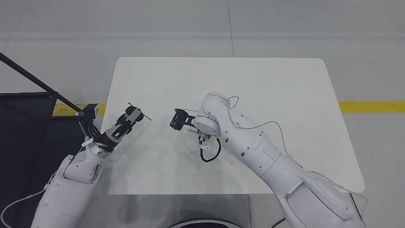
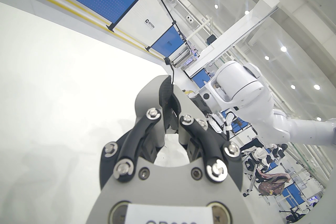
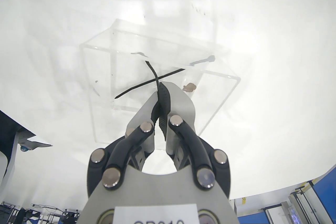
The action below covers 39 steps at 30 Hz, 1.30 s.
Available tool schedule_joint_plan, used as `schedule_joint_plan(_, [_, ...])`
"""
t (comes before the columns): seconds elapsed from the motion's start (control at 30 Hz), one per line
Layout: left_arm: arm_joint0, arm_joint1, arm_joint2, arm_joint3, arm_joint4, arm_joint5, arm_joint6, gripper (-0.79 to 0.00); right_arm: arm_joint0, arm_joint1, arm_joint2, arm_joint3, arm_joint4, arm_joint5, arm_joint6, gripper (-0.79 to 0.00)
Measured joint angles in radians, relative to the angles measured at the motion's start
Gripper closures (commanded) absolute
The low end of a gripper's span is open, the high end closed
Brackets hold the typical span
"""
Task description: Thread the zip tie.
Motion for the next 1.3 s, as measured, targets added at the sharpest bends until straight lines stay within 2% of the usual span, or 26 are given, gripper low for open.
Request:
schedule_joint_plan(0.33, [0.0,0.0,0.0,0.0,0.0,0.0,0.0,0.0,-0.062,0.042,0.065,-0.138,-0.043,0.0,0.026,0.0])
schedule_joint_plan(0.6, [0.0,0.0,0.0,0.0,0.0,0.0,0.0,0.0,-0.082,0.058,0.074,-0.168,-0.056,-0.001,0.025,0.0])
schedule_joint_plan(0.67, [0.0,0.0,0.0,0.0,0.0,0.0,0.0,0.0,-0.081,0.059,0.068,-0.166,-0.05,0.001,0.026,-0.139])
schedule_joint_plan(0.7, [0.0,0.0,0.0,0.0,0.0,0.0,0.0,0.0,-0.078,0.059,0.063,-0.161,-0.046,0.002,0.028,-0.252])
schedule_joint_plan(0.77, [0.0,0.0,0.0,0.0,0.0,0.0,0.0,0.0,-0.066,0.059,0.045,-0.146,-0.037,0.008,0.033,-0.32])
schedule_joint_plan(1.07, [0.0,0.0,0.0,0.0,0.0,0.0,0.0,0.0,-0.015,0.058,-0.028,-0.114,0.01,0.031,0.057,-0.32])
schedule_joint_plan(1.17, [0.0,0.0,0.0,0.0,0.0,0.0,0.0,0.0,0.015,0.055,-0.068,-0.092,0.041,0.047,0.072,-0.28])
schedule_joint_plan(1.3, [0.0,0.0,0.0,0.0,0.0,0.0,0.0,0.0,0.052,0.052,-0.105,-0.059,0.091,0.051,0.077,-0.28])
